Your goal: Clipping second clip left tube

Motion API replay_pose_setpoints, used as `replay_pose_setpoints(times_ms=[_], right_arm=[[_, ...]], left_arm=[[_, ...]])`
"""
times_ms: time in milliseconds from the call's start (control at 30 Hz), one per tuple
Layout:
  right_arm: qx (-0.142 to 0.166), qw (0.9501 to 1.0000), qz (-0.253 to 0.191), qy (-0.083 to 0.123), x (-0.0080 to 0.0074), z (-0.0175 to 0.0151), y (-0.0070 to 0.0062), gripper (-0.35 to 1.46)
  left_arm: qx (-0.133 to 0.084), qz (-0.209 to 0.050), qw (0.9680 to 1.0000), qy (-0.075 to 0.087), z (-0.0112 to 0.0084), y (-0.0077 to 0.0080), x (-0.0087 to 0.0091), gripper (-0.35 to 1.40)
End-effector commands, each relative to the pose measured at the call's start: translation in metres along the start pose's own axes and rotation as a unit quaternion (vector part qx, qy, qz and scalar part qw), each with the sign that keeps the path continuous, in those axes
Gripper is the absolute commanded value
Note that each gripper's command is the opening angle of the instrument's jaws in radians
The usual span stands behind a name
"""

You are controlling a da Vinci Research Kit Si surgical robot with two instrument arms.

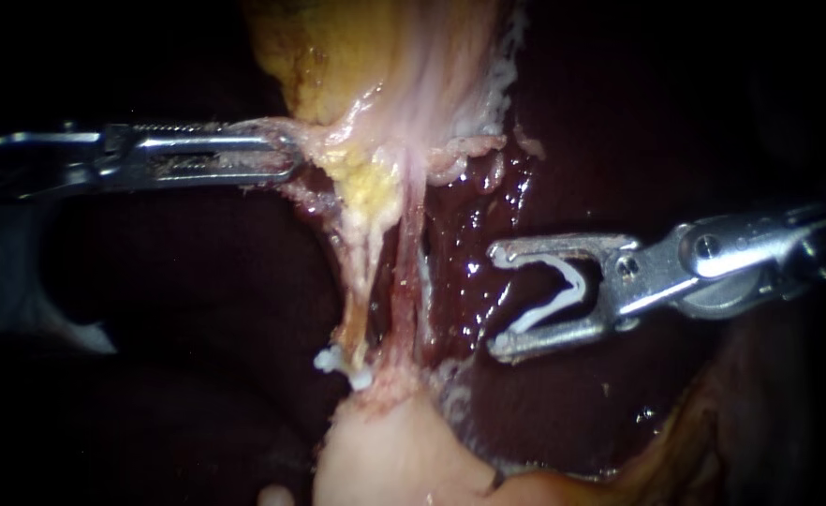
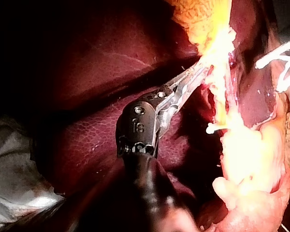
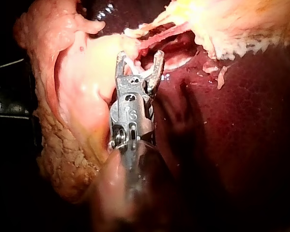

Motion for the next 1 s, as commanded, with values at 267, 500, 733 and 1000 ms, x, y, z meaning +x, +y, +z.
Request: replay_pose_setpoints(times_ms=[267,500,733,1000], right_arm=[[0.000,1.0000,0.000,0.000,0.0000,0.0001,-0.0001,0.50],[0.005,1.0000,0.000,0.004,0.0004,0.0007,-0.0004,0.50],[0.029,0.9989,0.026,0.026,0.0012,0.0055,-0.0023,0.50],[0.045,0.9965,0.063,0.032,0.0014,0.0105,-0.0028,0.50]], left_arm=[[-0.003,-0.012,0.9999,0.005,-0.0050,0.0013,0.0039,-0.35],[0.001,-0.017,0.9998,0.011,-0.0078,0.0022,0.0047,-0.35],[0.002,-0.016,0.9998,0.012,-0.0074,0.0022,0.0044,-0.35],[0.003,-0.016,0.9998,0.012,-0.0073,0.0022,0.0042,-0.35]])
